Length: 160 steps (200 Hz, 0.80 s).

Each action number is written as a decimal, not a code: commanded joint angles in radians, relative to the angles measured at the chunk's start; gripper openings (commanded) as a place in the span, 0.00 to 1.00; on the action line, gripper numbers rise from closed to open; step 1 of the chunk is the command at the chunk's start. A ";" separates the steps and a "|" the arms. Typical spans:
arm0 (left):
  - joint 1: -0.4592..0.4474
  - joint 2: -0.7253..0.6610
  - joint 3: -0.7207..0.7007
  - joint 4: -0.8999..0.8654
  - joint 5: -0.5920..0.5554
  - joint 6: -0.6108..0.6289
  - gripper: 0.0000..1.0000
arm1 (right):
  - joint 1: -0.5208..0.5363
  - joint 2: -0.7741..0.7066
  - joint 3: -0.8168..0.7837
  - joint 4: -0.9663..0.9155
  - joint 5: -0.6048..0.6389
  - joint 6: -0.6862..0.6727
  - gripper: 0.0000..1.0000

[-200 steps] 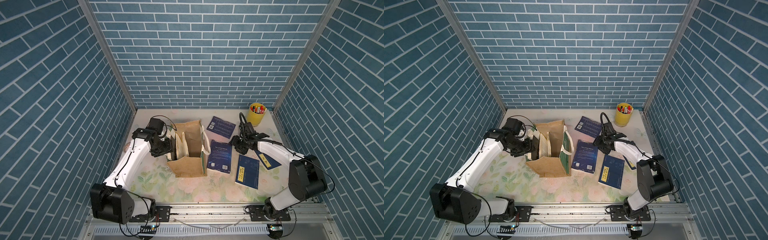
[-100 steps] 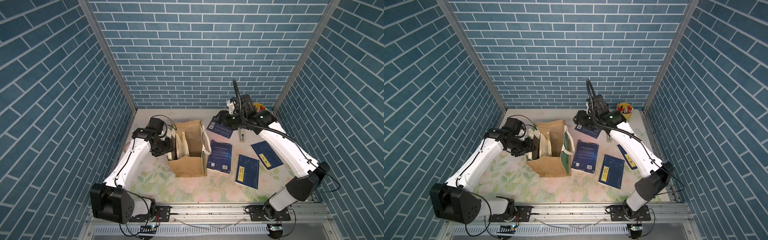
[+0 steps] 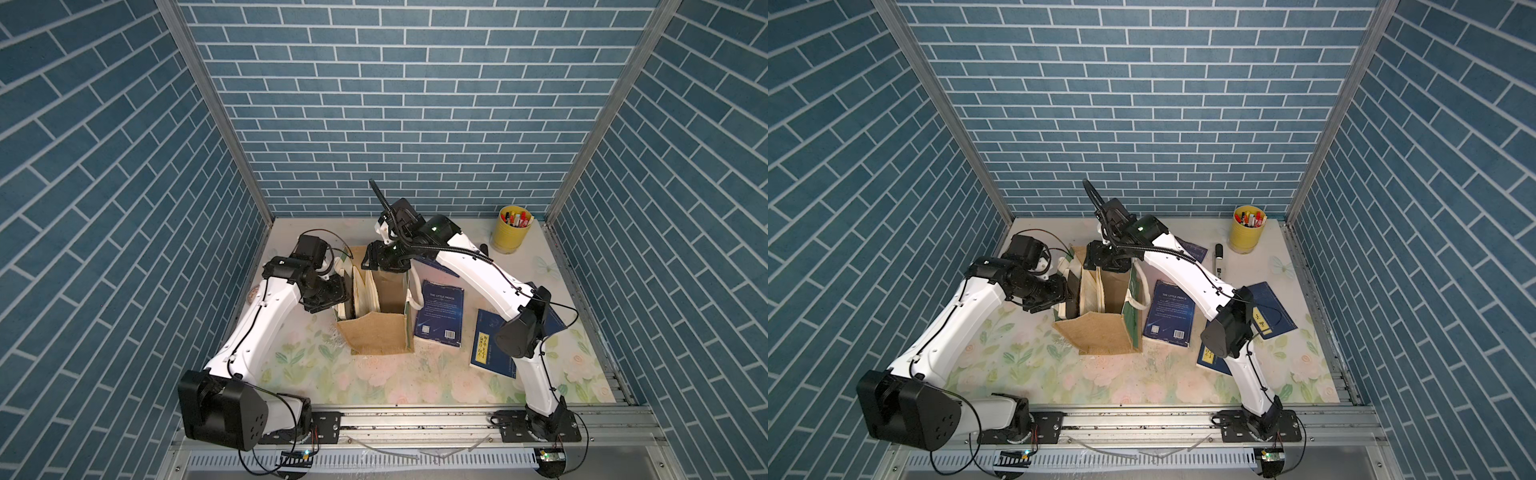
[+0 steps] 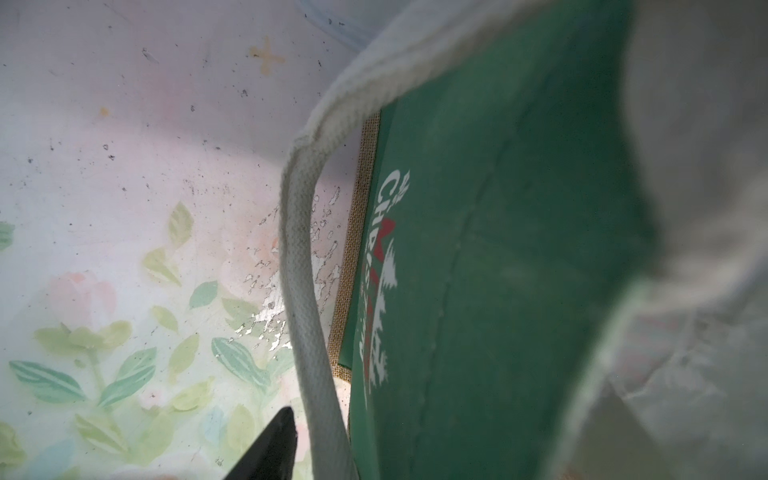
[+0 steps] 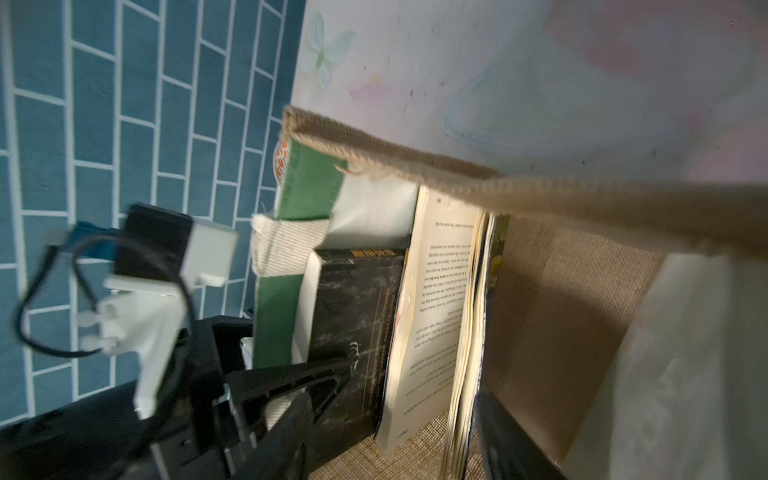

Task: Take out the books from the canvas bag
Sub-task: Pick up the book from the canvas bag.

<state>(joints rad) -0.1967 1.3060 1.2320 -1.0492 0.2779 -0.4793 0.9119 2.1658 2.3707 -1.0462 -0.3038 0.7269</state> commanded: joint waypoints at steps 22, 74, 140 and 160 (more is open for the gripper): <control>0.008 -0.049 0.023 -0.036 -0.013 -0.004 0.63 | 0.023 0.055 0.024 -0.129 0.050 -0.012 0.67; 0.012 -0.060 -0.012 -0.033 -0.004 -0.006 0.54 | 0.027 0.099 -0.025 -0.087 0.036 0.015 0.70; 0.013 -0.072 -0.036 -0.017 0.023 -0.010 0.43 | 0.036 0.154 -0.025 0.010 -0.020 0.036 0.71; 0.013 -0.077 -0.043 -0.006 0.036 -0.012 0.42 | 0.040 0.155 -0.025 0.035 -0.032 0.034 0.71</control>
<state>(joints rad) -0.1917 1.2491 1.2079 -1.0554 0.2947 -0.4873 0.9417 2.3005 2.3512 -1.0523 -0.3073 0.7361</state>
